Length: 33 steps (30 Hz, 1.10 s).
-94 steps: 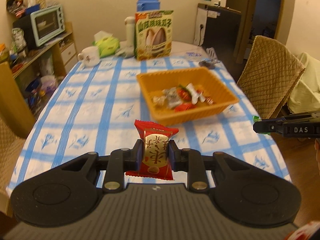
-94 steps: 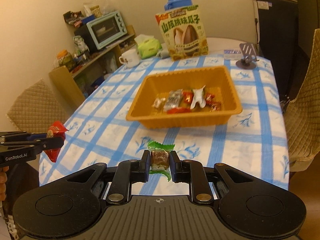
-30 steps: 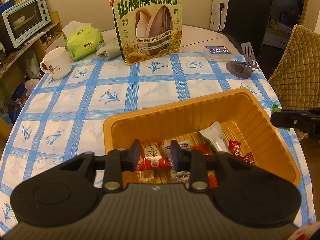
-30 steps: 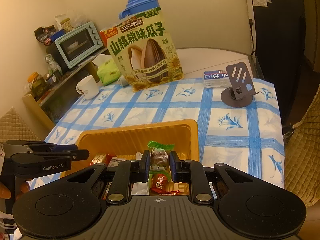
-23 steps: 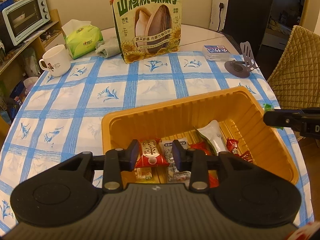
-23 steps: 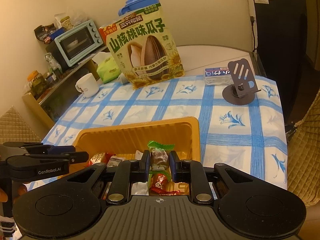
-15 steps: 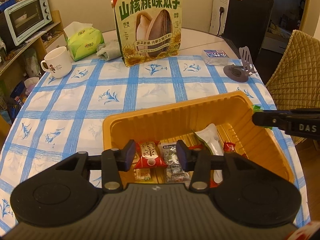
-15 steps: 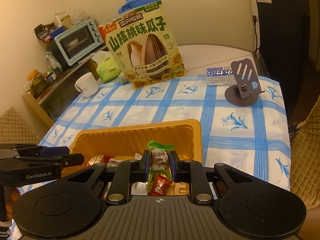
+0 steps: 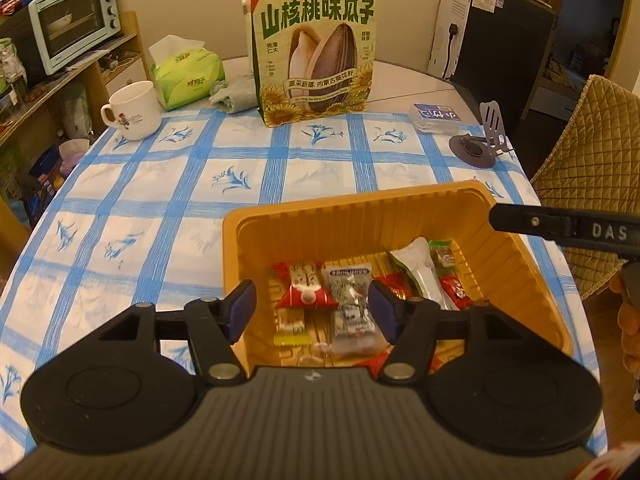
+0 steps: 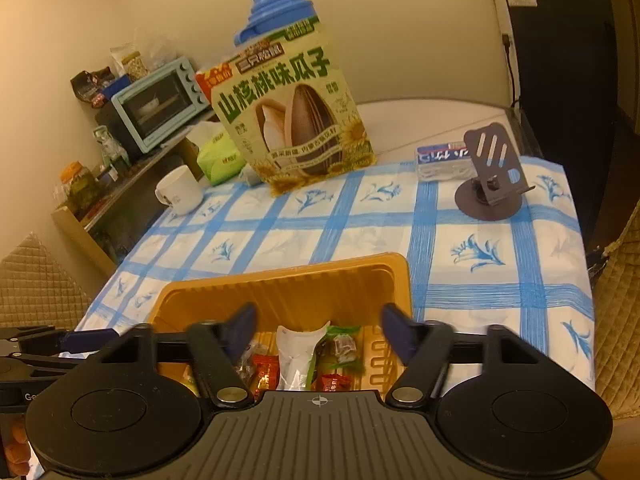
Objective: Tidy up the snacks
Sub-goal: 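Withdraw both open tools away from the tray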
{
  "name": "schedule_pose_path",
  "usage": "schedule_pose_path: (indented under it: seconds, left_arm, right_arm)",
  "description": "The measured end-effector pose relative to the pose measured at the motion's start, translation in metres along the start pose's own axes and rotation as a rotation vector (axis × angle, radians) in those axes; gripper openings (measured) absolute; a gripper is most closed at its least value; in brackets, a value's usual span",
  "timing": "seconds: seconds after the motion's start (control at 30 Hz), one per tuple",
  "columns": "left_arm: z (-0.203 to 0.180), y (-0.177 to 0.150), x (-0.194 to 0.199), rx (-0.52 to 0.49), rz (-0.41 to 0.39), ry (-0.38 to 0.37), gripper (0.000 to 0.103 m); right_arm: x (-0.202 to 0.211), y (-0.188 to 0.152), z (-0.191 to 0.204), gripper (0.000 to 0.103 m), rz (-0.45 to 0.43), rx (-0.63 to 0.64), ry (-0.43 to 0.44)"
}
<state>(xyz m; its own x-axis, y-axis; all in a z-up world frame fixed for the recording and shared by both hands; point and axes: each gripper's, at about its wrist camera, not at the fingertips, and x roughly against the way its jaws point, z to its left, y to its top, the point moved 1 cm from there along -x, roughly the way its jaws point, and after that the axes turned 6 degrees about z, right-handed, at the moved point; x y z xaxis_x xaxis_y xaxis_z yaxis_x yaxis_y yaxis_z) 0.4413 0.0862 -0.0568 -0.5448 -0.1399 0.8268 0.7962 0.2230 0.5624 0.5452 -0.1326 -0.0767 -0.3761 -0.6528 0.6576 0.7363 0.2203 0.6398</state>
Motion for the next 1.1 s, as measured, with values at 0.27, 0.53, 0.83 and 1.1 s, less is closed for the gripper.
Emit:
schedule_pose_path:
  seconds: [0.27, 0.53, 0.83, 1.1]
  left_arm:
    - [-0.001, -0.016, 0.033, 0.015, -0.013, -0.022, 0.073]
    - [-0.009, -0.04, 0.081, 0.0, -0.046, -0.028, 0.074]
    - [0.0, -0.085, 0.135, 0.004, -0.055, -0.056, 0.076]
    - [0.014, -0.134, 0.179, -0.006, -0.048, -0.074, 0.076]
  right_arm:
    - [0.039, -0.022, 0.011, 0.09, 0.011, -0.02, -0.001]
    - [0.088, -0.05, 0.038, 0.097, -0.014, -0.019, -0.015]
    - [0.139, -0.096, 0.085, 0.098, -0.024, -0.005, -0.064]
    - [0.17, -0.142, 0.125, 0.098, 0.013, -0.02, -0.103]
